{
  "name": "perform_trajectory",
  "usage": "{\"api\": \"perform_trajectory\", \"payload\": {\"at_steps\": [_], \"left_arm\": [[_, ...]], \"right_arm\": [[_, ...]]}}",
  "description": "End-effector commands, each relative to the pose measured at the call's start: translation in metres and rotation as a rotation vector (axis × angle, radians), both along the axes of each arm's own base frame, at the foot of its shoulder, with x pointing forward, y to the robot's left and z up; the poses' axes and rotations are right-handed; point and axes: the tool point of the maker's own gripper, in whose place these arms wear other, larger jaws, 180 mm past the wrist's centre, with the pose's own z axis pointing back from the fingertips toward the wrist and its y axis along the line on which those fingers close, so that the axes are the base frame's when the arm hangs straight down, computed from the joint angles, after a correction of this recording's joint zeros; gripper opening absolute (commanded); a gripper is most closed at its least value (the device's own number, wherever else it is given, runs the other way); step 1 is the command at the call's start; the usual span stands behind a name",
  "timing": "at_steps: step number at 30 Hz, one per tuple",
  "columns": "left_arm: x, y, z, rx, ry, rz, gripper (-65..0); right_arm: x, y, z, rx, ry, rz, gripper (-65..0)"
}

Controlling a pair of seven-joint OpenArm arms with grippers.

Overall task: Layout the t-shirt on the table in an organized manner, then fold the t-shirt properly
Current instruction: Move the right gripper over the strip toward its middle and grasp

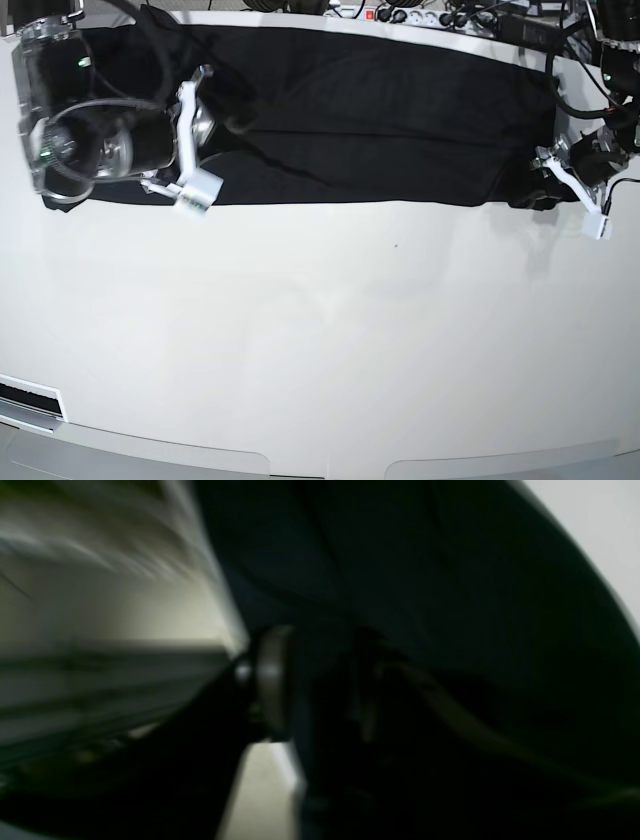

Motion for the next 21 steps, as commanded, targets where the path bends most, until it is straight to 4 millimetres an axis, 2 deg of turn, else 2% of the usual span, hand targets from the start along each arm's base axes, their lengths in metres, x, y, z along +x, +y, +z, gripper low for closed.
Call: {"api": "perform_trajectory", "payload": {"at_steps": [1,3,8,13,17,21], "left_arm": [[0.013,0.003,0.019,-0.010,-0.069,-0.001,-32.4],[0.014,0.002,0.020,-0.014,-0.075,-0.005,-32.4],[0.013,0.003,0.019,-0.013,-0.071,-0.005,-32.4],[0.014,0.002,0.020,-0.022,-0.076,-0.002,-32.4],[0.014,0.002,0.021,-0.024,-0.077,-0.002,-32.4],[0.013,0.002,0.020,-0.024,-0.075,-0.002,-32.4]], "right_arm": [[0.015,0.008,0.011,0.033,-0.081,-0.004,-32.1],[0.023,0.015,0.007,0.011,-0.167,-0.001,-25.8],[0.036,0.033,-0.001,-0.046,-0.319,0.013,-25.6],[0.033,0.060,-0.006,-0.025,-0.309,0.002,-25.8],[0.061,0.055,-0.013,-0.101,-0.341,-0.135,-26.1],[0.063,0.062,-0.024,-0.084,-0.283,-0.174,-26.1]]}}
